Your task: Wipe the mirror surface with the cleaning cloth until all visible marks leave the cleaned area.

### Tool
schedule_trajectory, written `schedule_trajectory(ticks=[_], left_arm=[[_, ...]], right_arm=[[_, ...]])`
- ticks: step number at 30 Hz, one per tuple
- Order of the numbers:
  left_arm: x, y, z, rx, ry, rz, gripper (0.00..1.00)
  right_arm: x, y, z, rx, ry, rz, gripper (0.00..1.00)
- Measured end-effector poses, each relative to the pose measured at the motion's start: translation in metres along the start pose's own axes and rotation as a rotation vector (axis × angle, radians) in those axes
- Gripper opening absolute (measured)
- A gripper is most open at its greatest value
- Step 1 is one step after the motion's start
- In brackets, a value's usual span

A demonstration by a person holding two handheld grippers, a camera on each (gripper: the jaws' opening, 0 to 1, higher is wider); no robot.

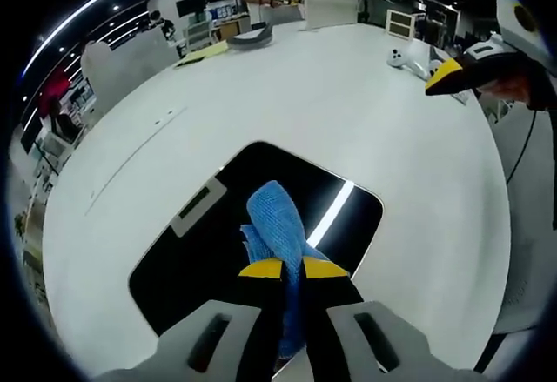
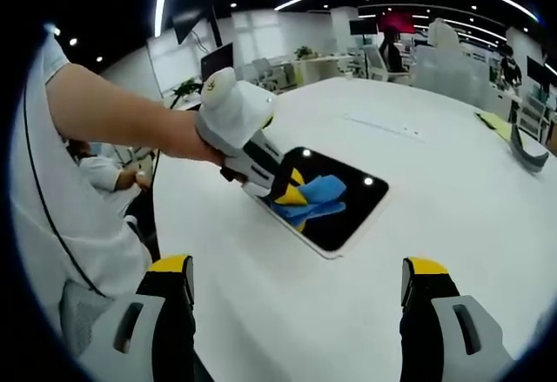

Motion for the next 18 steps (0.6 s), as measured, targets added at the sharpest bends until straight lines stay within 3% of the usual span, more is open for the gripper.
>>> schedule_trajectory(ticks=[18], left_arm=[[-0.012, -0.007, 0.011, -0.01, -0.02, -0.026, 0.03]], right_arm=[[-0.001, 0.002, -0.003, -0.004, -0.015, 0.0, 1.0]])
Point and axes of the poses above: the point that each gripper's makers call its tool centre point, and the gripper's own axes: y roughly backward along the fingers, x roughly to its left, z roughly out of its top, the point moved 10 cm from there along y, roughly backward along the fingers, and after that the axes turned 3 degrees about z, right-handed, at the moved point
